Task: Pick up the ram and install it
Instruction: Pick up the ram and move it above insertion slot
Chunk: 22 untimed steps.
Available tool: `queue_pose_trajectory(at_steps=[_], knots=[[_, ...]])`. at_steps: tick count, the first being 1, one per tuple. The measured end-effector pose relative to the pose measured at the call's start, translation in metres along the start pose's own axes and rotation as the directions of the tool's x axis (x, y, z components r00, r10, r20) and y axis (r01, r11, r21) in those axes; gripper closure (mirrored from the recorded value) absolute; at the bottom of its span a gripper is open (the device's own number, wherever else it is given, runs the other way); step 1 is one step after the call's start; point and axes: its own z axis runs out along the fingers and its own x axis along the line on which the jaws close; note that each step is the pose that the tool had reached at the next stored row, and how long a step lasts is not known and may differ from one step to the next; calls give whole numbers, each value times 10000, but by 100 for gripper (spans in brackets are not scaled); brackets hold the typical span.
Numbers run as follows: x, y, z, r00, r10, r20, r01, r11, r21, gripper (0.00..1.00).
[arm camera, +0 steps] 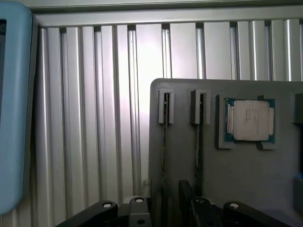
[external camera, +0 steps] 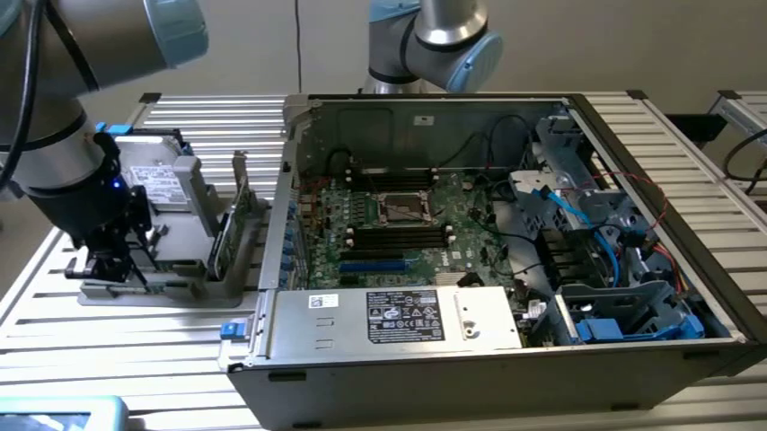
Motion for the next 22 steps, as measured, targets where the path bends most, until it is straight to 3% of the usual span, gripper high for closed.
queue_pose_trajectory(at_steps=[8, 22], knots=[[1, -2, 141, 9999, 22, 103, -22, 10000, -5, 64], [2, -4, 255, 9999, 23, 111, -23, 10000, -7, 64]])
